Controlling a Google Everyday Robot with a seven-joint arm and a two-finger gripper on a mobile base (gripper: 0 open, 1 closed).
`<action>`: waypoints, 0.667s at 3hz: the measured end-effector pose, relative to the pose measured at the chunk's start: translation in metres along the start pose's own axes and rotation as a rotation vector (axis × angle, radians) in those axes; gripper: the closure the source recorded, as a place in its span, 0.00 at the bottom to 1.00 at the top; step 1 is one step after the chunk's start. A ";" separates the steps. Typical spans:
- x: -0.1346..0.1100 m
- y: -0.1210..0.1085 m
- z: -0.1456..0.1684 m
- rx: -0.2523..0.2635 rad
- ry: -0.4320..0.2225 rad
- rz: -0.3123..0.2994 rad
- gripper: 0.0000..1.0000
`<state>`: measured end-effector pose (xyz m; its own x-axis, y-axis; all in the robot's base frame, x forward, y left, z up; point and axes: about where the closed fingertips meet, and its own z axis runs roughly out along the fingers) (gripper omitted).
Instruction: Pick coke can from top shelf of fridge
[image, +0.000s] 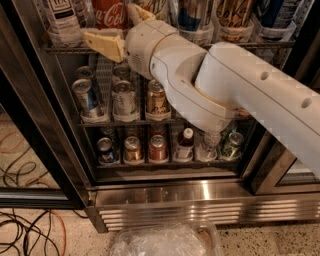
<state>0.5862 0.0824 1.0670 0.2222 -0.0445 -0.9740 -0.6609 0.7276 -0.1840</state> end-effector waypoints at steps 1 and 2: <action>0.000 -0.001 0.009 -0.014 -0.002 -0.004 0.27; 0.000 -0.005 0.018 -0.019 -0.003 -0.005 0.28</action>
Offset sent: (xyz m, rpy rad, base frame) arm 0.0324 0.0070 0.0079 -0.0082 -0.0003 0.0216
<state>0.6019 0.0912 1.0705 0.2275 -0.0460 -0.9727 -0.6734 0.7141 -0.1913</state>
